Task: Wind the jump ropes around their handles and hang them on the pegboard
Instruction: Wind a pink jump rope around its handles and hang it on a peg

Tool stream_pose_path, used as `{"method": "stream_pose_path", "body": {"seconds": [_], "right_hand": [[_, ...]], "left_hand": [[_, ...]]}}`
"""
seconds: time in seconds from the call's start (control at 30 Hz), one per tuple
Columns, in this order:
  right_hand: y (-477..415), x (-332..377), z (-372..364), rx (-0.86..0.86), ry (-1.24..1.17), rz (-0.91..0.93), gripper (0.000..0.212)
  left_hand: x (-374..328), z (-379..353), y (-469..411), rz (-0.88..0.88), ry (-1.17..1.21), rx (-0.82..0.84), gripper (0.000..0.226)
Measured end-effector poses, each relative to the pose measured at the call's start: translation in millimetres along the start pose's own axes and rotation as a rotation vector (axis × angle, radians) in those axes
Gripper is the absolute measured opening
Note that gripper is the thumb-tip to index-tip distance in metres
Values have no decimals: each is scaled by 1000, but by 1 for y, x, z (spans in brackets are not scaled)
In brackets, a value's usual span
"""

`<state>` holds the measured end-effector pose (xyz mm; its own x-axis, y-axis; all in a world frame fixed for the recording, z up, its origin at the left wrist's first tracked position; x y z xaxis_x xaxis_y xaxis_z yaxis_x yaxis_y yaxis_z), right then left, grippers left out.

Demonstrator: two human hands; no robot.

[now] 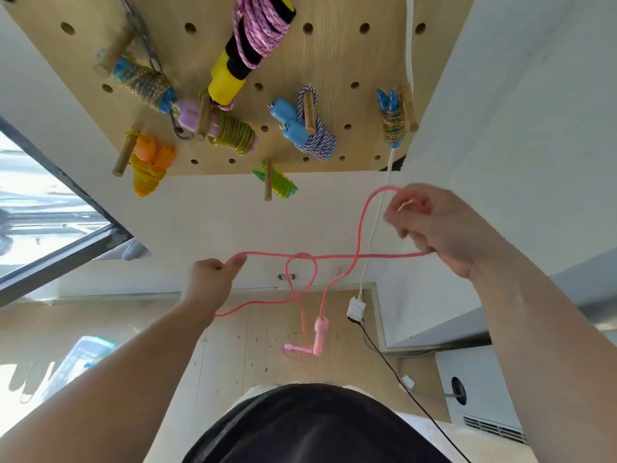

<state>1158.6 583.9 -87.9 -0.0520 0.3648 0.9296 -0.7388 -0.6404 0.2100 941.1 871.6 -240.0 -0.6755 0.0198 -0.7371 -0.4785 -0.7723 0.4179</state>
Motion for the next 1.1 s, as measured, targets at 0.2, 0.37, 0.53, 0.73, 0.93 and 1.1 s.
{"method": "stream_pose_path", "body": {"seconds": [0.2, 0.37, 0.53, 0.73, 0.93, 1.1], "right_hand": [[6, -39, -44, -66, 224, -224, 37], [11, -49, -67, -209, -820, -271, 56], [13, -28, -87, -262, -1242, -123, 54], [9, 14, -141, 170, -966, -126, 50], [12, 46, -191, 359, -653, -201, 57], [12, 50, -161, 125, -375, -184, 45]], "left_hand": [[19, 19, -21, 173, 218, 256, 57], [61, 52, -54, -129, -512, 151, 25], [117, 84, -74, -69, -804, 169, 29], [113, 61, -57, 35, -488, 597, 74], [-31, 13, 39, -471, 136, 967, 61], [-33, -1, 27, -179, 419, 668, 31]]}}
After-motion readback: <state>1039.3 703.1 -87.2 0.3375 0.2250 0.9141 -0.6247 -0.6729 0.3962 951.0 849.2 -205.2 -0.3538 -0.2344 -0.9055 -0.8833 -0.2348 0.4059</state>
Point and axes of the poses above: each hand's wrist, its own y-axis away from the middle knuckle, its own z-axis out of the back of the hand, x = y × z, the point moved 4 cm from there along -y, towards the middle knuckle, and after that the axes turned 1 degree about x, right-handed, at the moved point
